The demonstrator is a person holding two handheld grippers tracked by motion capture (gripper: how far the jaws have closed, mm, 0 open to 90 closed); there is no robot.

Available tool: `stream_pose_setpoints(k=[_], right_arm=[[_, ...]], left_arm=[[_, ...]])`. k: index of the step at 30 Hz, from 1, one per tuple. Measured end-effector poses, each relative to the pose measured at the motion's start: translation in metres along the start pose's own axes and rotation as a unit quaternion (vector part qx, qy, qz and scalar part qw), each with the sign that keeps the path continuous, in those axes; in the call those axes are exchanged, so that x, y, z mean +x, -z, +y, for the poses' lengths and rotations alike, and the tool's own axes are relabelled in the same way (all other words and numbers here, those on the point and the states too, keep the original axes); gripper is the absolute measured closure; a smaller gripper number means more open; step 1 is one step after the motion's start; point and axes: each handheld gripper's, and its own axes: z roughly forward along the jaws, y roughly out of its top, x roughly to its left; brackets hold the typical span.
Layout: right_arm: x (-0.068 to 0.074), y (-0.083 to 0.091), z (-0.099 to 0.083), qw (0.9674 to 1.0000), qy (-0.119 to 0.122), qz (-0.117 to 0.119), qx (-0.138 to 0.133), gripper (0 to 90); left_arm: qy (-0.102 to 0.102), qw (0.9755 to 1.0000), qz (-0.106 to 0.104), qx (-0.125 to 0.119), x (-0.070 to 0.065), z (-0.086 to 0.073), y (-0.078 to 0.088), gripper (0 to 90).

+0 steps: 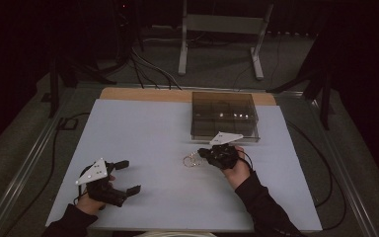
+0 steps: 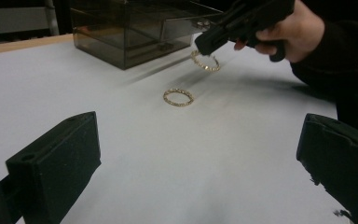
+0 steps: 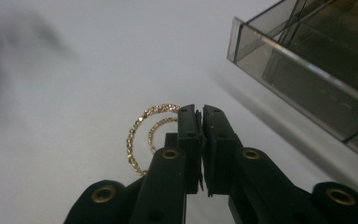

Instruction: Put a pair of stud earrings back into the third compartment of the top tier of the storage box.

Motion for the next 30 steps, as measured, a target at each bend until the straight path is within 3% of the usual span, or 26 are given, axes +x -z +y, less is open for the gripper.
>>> stream_pose_setpoints(k=[16,23,30], right_arm=[[-0.006,0.034,0.017,0.9992,-0.004,-0.017,-0.037,86.7],[-0.019,0.051,0.024,0.9974,-0.017,-0.037,-0.059,86.7],[-0.040,0.069,0.027,0.9932,-0.047,-0.070,-0.080,86.7]], left_arm=[[-0.002,1.0000,0.000,-0.001,-0.001,0.000,0.000,0.5],[0.003,1.0000,-0.001,-0.006,0.001,0.000,-0.001,0.5],[0.002,1.0000,0.001,-0.006,0.001,0.000,-0.001,0.5]])
